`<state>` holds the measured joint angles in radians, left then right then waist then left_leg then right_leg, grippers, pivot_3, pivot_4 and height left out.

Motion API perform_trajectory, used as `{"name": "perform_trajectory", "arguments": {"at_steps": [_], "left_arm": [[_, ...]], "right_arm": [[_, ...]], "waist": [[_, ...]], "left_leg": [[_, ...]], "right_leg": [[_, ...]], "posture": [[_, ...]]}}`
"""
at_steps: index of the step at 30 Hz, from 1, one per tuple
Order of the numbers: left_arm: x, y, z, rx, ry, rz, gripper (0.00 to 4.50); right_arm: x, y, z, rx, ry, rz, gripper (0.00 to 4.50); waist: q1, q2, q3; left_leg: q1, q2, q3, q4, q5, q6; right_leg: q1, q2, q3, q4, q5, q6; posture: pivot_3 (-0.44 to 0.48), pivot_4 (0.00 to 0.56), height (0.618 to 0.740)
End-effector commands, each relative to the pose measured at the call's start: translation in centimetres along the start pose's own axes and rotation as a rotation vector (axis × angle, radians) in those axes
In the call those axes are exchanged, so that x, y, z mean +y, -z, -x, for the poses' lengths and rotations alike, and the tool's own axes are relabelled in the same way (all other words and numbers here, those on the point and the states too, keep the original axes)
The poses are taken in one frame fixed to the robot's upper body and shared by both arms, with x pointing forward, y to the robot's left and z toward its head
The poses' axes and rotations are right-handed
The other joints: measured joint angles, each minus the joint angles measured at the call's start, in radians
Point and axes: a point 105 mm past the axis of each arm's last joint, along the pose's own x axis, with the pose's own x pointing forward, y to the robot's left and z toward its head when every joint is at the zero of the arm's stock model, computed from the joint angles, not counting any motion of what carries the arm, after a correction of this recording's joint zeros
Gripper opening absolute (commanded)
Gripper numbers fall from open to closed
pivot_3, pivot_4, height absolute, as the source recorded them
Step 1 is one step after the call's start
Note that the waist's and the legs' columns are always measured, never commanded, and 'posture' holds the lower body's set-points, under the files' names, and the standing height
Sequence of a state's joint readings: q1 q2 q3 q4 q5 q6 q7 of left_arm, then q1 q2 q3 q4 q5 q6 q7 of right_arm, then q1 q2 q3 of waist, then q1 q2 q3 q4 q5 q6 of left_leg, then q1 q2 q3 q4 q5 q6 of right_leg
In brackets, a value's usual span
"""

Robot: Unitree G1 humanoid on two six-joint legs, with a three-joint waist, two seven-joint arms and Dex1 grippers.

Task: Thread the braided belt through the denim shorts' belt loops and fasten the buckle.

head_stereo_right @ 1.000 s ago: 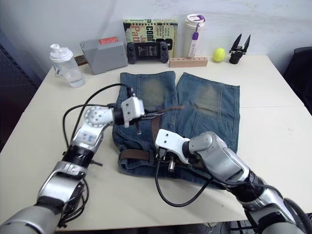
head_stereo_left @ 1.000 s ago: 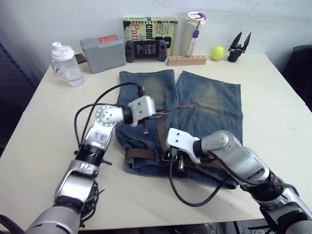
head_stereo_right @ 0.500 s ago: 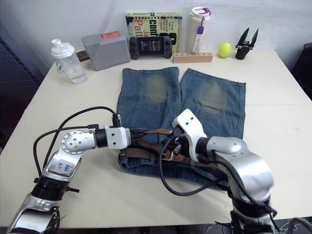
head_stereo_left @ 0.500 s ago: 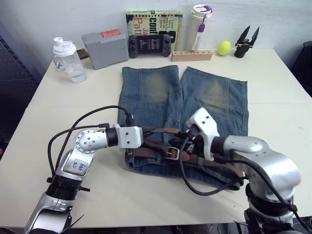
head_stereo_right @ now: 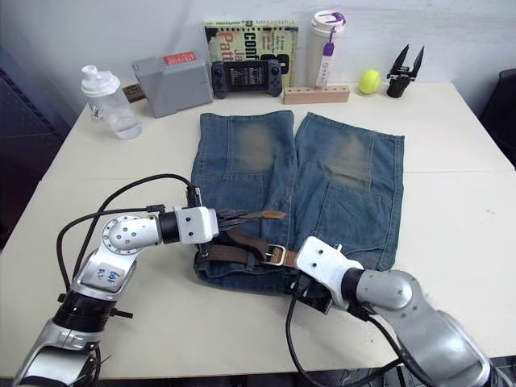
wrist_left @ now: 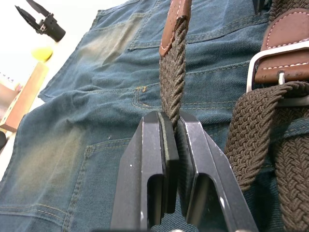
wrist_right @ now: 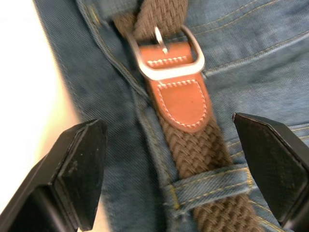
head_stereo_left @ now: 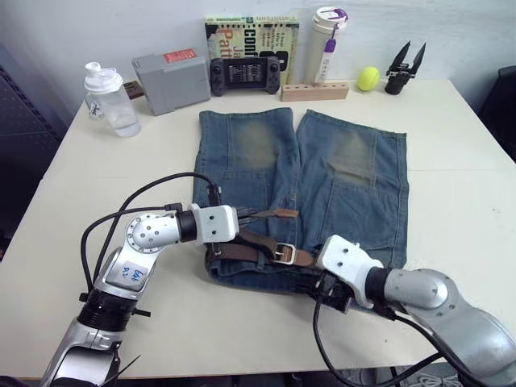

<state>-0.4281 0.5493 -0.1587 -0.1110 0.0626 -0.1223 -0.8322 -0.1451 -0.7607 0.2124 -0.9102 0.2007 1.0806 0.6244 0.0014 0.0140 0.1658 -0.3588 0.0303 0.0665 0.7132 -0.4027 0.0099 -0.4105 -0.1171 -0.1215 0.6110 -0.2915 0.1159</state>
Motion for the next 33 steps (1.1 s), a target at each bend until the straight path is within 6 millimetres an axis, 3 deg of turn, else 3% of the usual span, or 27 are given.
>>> {"name": "perform_trajectory", "arguments": {"at_steps": [1,8,21,24,31,32,33], "left_arm": [[1.4,-1.3,0.2,-0.051,-0.038,-0.005,0.0],[3.2,-2.5,-0.3,-0.103,-0.071,0.027,0.0],[3.1,-2.0,-0.2,-0.079,-0.068,0.041,0.0],[2.8,-1.7,-0.2,-0.062,-0.058,0.038,0.0],[1.0,-0.7,0.0,0.0,0.032,0.01,0.0],[0.8,-0.7,0.0,0.005,0.042,0.008,0.0],[0.8,-0.6,0.0,0.007,0.046,0.007,0.0]], "right_arm": [[0.1,-1.1,0.3,-0.068,0.167,0.192,4.45],[-0.2,-1.0,-0.8,-0.108,0.316,0.32,4.45],[-1.0,0.0,-1.3,-0.073,0.408,0.401,4.45],[-0.9,-0.5,-1.6,-0.095,0.403,0.392,3.67],[-1.1,-1.0,-1.8,-0.107,0.395,0.342,0.46],[-1.1,-1.0,-1.7,-0.106,0.397,0.341,0.13],[-1.2,-1.1,-1.7,-0.106,0.397,0.342,0.09]], "waist": [[0.001,0.0,0.0],[0.013,-0.001,0.001],[0.021,-0.001,0.001],[0.021,-0.001,0.001],[0.02,-0.001,0.001],[0.02,-0.001,0.001],[0.02,-0.001,0.001]], "left_leg": [[0.0,0.0,0.0,0.0,0.0,0.0],[0.0,0.0,0.0,0.002,0.0,0.0],[0.0,0.0,0.002,0.002,0.0,0.0],[0.0,0.0,0.003,0.002,0.0,0.0],[0.0,0.0,0.005,0.002,0.0,0.0],[0.0,0.0,0.005,0.002,0.0,0.0],[0.0,0.0,0.006,0.002,0.0,0.0]], "right_leg": [[0.0,0.0,0.0,0.0,0.0,0.0],[0.001,0.0,0.0,0.0,0.0,0.001],[0.001,0.0,0.0,-0.001,0.0,0.001],[0.001,0.001,0.0,0.0,0.0,0.001],[0.001,0.001,0.0,0.0,0.0,0.001],[0.001,0.001,0.0,0.0,0.0,0.001],[0.001,0.001,0.0,0.0,0.0,0.001]], "posture": [[0.0,0.15,0.731],[0.0,0.15,0.731],[0.0,0.15,0.731],[0.0,0.15,0.731],[0.0,0.15,0.731],[0.0,0.15,0.731],[0.0,0.15,0.731]]}}
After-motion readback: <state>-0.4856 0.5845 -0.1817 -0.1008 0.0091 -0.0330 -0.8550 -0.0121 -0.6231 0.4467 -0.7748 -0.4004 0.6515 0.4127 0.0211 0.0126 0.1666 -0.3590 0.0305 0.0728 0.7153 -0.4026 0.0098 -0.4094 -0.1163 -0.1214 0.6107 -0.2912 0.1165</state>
